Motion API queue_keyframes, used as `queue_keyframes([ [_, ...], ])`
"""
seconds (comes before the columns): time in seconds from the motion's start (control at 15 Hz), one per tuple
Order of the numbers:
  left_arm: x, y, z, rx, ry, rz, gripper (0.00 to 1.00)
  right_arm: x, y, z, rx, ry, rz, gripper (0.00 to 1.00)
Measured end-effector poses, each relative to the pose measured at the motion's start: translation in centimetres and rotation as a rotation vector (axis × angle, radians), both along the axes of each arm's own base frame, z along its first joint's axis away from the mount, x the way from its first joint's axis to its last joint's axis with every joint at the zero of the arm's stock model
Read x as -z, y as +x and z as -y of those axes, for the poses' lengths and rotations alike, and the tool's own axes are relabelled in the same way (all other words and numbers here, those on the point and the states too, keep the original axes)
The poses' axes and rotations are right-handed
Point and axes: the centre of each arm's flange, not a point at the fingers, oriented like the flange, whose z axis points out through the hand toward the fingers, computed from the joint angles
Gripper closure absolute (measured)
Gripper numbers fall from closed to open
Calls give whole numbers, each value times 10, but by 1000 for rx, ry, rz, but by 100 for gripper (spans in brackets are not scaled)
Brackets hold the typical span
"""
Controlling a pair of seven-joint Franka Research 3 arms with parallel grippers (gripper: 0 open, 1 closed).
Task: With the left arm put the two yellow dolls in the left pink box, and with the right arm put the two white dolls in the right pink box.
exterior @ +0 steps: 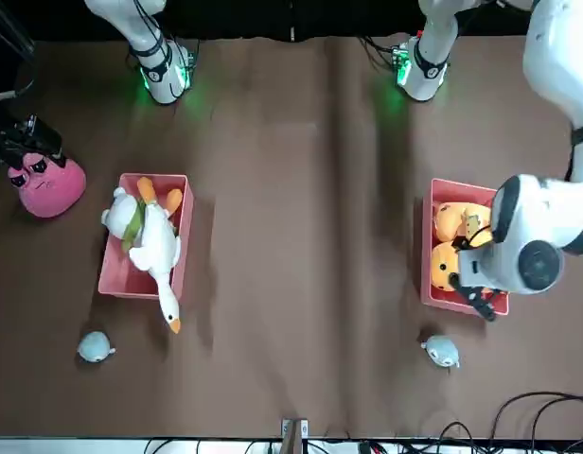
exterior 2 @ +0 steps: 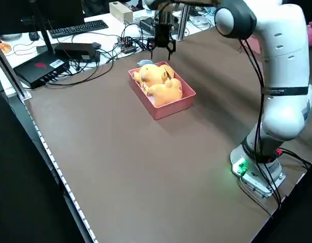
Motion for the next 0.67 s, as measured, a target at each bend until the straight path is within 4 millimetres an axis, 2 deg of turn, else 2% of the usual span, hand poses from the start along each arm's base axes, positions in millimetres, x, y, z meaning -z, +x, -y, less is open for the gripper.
queue_keyframes([
  [0.4, -116, -34, 1, -238, 79, 91, 0, 0, 0, -5, 48, 2, 1, 1],
  [0.67, -173, -60, -14, -405, 120, 133, 0, 0, 0, -5, 50, 2, 0, 1],
])
